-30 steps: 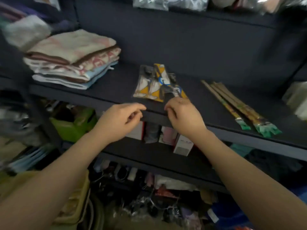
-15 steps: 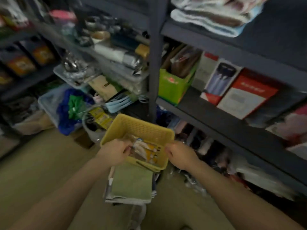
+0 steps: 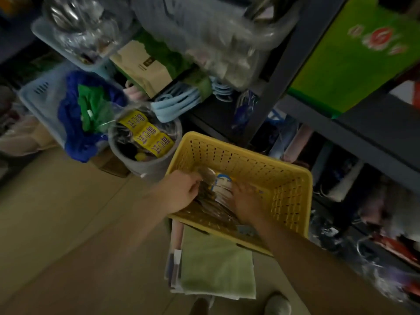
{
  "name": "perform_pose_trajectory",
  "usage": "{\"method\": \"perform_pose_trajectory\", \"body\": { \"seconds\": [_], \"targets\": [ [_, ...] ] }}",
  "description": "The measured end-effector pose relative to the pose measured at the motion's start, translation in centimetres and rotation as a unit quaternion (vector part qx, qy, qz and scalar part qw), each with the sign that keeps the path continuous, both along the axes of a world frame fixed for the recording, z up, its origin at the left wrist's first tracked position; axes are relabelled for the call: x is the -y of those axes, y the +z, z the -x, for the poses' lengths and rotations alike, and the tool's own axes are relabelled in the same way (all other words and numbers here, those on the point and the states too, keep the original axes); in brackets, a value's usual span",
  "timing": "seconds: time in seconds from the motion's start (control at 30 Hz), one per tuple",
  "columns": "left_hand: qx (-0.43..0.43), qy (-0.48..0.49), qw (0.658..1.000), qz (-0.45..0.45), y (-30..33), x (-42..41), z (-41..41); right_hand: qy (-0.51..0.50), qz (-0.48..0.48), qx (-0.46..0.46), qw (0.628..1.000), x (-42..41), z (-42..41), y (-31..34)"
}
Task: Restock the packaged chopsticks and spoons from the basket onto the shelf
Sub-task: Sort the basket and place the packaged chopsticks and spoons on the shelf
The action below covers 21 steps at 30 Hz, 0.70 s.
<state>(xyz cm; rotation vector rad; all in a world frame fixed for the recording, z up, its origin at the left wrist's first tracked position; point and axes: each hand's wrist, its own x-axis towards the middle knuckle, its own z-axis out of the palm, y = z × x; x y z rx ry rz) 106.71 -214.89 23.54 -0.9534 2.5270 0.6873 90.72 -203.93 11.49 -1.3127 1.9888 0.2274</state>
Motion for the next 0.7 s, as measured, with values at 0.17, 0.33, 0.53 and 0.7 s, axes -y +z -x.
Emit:
{"method": "perform_pose_trajectory", "body": {
  "seconds": [0.17,0.33,0.53,0.7],
  "targets": [
    [0.046,0.011,0.997,-0.052,-2.8,1.1,2.0,0.032,-0.008,-0.036,0.999,0.4,0.9,-1.9],
    [0.099,-0.065,0.992,-0.052,-5.2,-0.1,3.6,0.059,-0.025,-0.074,0.995,1.2,1.0,-1.1],
    [0.209,-0.174,0.962,0.007,-7.5,-1.1,3.8,0.031,-0.096,-0.065,0.993,0.9,4.2,2.1],
    [0.218,-0.285,0.929,0.089,-8.9,-2.0,4.7,-0.010,-0.047,-0.055,0.997,-0.3,4.7,4.7]
  ]
}}
